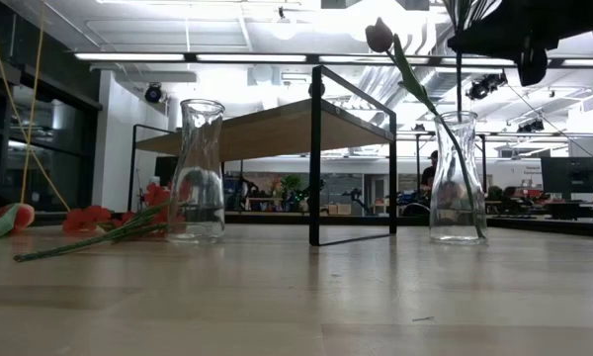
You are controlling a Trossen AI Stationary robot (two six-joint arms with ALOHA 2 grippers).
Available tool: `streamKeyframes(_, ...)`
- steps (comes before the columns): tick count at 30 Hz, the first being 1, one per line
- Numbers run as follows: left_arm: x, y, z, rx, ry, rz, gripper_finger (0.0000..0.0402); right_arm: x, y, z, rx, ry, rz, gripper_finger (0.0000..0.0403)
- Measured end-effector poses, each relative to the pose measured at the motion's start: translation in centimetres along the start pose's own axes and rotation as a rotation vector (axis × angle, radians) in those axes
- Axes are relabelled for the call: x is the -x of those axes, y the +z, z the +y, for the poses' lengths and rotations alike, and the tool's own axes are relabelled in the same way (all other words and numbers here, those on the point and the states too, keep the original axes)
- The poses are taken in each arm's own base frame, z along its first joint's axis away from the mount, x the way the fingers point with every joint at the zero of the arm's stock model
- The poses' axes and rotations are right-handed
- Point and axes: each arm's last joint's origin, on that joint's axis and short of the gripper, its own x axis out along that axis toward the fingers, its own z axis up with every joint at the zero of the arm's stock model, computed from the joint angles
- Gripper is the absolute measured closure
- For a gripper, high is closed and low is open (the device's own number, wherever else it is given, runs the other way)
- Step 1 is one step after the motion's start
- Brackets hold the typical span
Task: Pick and place flowers into a vace then onto a shelf
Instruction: Put the blue flowers into the right transparent flower vase
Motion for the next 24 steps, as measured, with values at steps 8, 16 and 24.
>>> streamKeyframes(8, 0.0, 0.0, 0.0, 0.0, 0.0, 0.0, 0.0098, -0.5, -1.1, 0.4, 0.004, -0.049, 0.018, 0.0402)
streamKeyframes(16, 0.0, 0.0, 0.0, 0.0, 0.0, 0.0, 0.0098, -0.7, -1.7, 0.5, -0.017, -0.064, 0.032, 0.0385)
streamKeyframes(24, 0.0, 0.0, 0.0, 0.0, 0.0, 0.0, 0.0098, -0.7, -1.8, 0.6, -0.011, -0.056, 0.04, 0.0356)
